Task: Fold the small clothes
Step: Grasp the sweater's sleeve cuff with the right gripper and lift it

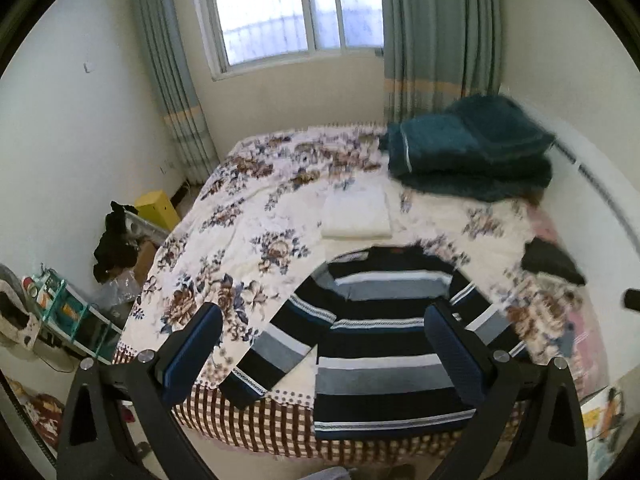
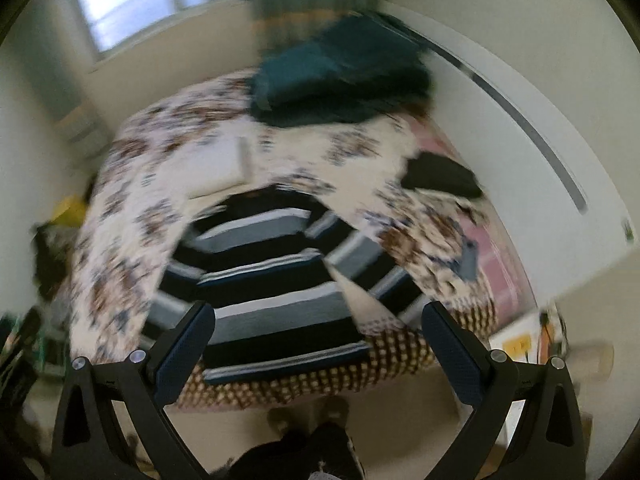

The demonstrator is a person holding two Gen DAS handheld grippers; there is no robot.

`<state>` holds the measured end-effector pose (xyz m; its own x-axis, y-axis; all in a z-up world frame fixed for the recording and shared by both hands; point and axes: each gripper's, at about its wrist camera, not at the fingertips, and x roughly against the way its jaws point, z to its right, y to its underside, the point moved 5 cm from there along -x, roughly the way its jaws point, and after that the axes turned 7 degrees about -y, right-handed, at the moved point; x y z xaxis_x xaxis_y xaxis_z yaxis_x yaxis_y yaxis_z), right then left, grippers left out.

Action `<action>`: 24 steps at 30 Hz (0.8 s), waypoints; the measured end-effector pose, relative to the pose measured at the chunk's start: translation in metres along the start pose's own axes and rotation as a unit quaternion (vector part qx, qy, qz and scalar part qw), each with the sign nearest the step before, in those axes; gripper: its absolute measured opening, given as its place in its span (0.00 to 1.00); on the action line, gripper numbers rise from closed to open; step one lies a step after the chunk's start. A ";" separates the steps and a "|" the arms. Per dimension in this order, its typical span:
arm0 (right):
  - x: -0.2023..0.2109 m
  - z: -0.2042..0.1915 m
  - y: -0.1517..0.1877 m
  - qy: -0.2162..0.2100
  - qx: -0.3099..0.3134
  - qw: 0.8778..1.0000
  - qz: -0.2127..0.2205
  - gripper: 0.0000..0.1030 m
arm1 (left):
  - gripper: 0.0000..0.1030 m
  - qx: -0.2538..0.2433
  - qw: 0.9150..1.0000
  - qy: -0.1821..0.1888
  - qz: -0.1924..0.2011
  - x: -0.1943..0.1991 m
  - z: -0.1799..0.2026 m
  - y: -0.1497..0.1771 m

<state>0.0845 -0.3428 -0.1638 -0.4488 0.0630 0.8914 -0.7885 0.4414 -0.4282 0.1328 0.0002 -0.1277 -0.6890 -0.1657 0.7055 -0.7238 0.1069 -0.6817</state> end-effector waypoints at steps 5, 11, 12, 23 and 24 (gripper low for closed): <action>-0.115 0.121 0.000 0.044 -0.124 0.990 -0.053 1.00 | 1.00 -0.005 0.999 0.014 -0.049 -0.085 0.027 0.023; -0.264 0.254 0.028 0.080 -0.220 0.967 -0.101 1.00 | 1.00 -0.036 0.990 -0.041 -0.128 -0.188 0.057 0.079; -0.296 0.277 0.037 0.085 -0.236 0.961 -0.115 1.00 | 1.00 -0.040 0.988 -0.059 -0.139 -0.200 0.059 0.088; -0.537 0.383 0.157 0.035 -0.401 0.883 -0.242 0.94 | 1.00 -0.056 0.953 -0.088 -0.285 -0.357 0.085 0.187; -0.545 0.379 0.161 0.020 -0.411 0.879 -0.240 0.87 | 1.00 -0.052 0.951 -0.089 -0.290 -0.367 0.086 0.191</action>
<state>0.0431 -0.6457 -0.7750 -0.1192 -0.2838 0.9514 -0.3060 0.9221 0.2367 0.2506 -0.0031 -0.5330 -0.1622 -0.3895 0.9066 -0.9865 0.0410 -0.1588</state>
